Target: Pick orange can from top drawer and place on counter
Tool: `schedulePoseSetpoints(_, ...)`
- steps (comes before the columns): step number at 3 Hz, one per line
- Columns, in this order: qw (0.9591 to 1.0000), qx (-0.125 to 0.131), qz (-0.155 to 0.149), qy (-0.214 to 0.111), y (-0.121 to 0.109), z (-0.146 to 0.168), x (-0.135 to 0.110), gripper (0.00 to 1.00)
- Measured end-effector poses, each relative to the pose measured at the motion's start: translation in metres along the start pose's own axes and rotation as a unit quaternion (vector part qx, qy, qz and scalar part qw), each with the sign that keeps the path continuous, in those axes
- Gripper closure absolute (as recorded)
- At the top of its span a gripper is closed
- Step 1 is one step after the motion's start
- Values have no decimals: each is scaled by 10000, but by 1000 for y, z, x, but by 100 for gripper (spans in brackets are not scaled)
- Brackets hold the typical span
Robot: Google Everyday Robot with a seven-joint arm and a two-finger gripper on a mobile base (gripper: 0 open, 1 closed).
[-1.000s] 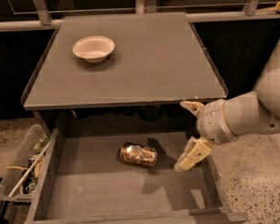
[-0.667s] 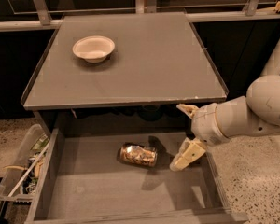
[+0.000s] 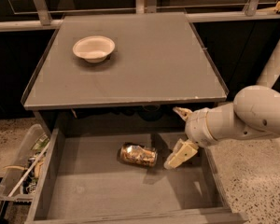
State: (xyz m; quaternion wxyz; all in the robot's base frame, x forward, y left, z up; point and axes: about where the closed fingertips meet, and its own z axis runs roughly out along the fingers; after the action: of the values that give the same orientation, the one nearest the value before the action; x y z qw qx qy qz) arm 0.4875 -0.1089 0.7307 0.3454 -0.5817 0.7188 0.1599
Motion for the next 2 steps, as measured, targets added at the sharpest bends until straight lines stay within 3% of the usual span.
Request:
schedulePoseSetpoints(1, 10000, -8, 37, 1, -2, 18, 10, 0)
schedulePoseSetpoints(2, 9997, -63, -56, 235, 7, 44, 19, 0)
